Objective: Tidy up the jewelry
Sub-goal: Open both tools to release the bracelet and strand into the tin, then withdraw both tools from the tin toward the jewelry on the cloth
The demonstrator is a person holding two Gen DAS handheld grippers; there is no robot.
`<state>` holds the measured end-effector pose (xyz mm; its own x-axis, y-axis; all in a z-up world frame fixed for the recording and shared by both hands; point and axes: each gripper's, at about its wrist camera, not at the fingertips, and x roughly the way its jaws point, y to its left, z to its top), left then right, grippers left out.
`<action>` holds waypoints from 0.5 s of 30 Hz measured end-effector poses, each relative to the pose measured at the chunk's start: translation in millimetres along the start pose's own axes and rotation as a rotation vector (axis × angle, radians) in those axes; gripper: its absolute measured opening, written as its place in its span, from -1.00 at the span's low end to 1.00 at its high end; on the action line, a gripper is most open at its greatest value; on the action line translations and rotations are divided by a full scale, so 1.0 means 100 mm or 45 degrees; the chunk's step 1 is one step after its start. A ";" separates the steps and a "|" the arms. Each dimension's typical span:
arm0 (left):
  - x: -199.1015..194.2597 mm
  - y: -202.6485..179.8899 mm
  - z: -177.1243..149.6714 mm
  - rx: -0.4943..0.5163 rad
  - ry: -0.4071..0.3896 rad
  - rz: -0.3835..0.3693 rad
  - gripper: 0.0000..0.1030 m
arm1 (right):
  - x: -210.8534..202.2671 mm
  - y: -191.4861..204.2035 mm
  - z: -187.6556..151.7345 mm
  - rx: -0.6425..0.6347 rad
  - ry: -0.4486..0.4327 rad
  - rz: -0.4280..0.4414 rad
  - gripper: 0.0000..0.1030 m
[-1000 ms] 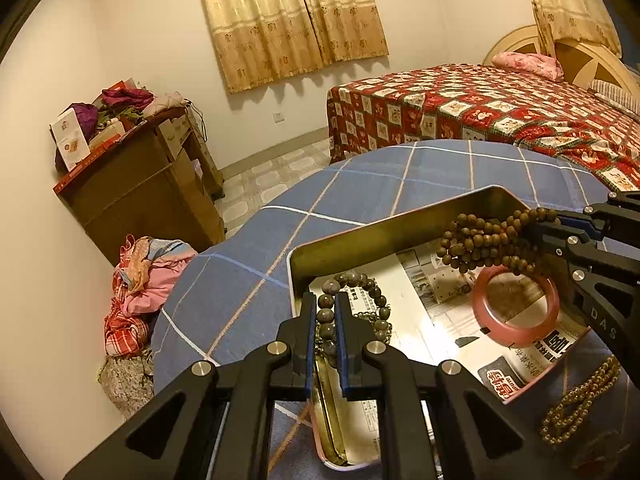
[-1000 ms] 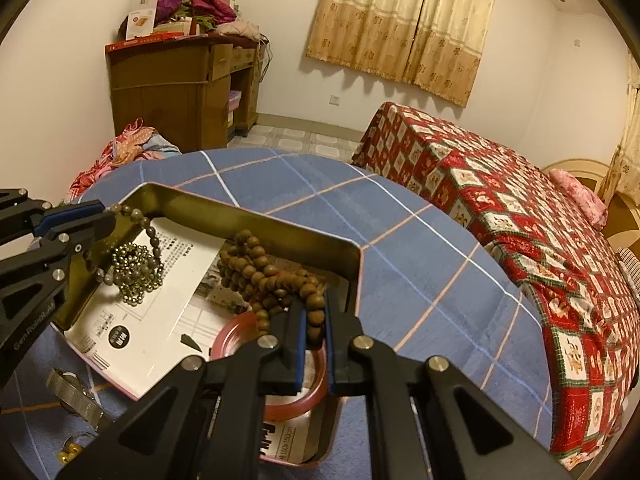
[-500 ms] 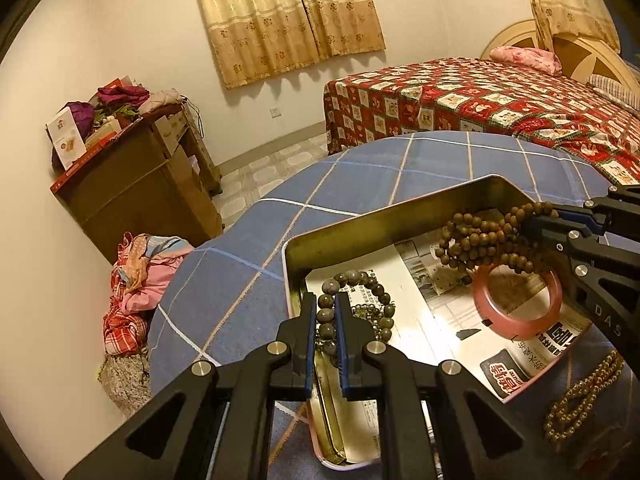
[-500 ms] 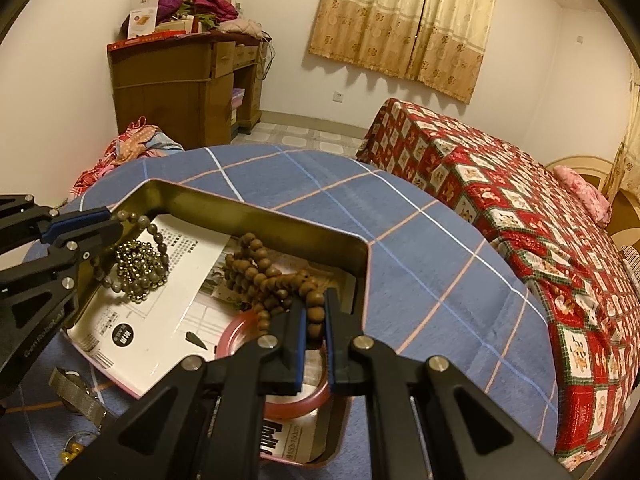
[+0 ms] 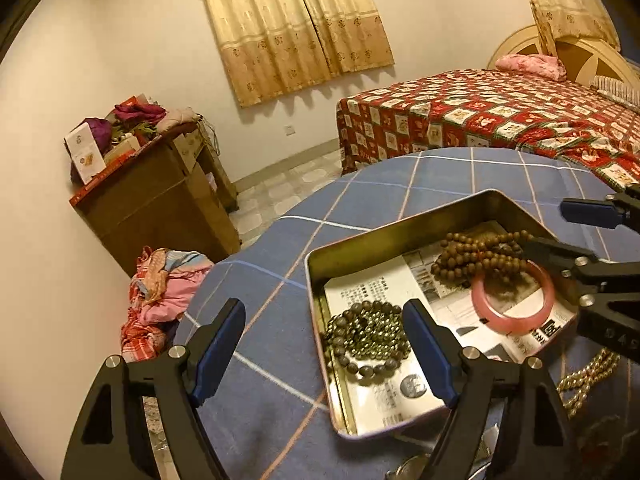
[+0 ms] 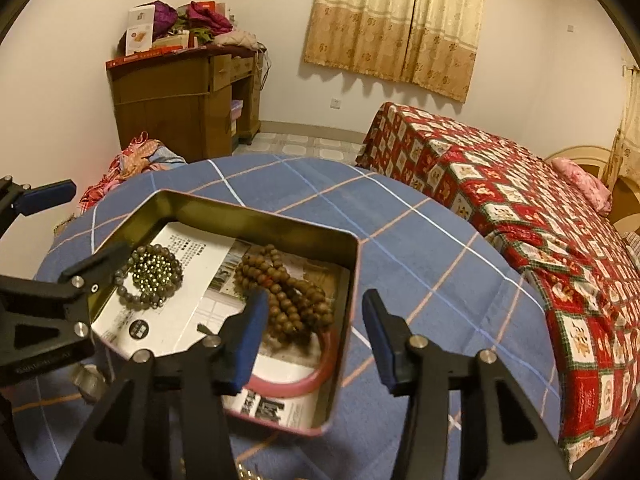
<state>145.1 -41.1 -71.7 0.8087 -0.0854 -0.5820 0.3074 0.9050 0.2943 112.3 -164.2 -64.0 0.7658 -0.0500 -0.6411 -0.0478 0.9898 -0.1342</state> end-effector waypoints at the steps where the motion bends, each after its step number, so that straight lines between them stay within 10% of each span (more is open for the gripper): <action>1: -0.01 0.00 0.00 0.002 0.001 0.003 0.57 | -0.02 -0.01 -0.02 0.008 0.000 0.003 -0.01; 15: -0.42 0.10 -0.35 -0.077 0.009 0.028 0.57 | -0.37 -0.12 -0.30 0.020 -0.011 -0.005 0.08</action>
<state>96.8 -13.7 -70.3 0.8112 -0.0623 -0.5815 0.2583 0.9302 0.2608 65.6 -178.6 -61.3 0.7717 -0.0530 -0.6338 -0.0347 0.9915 -0.1252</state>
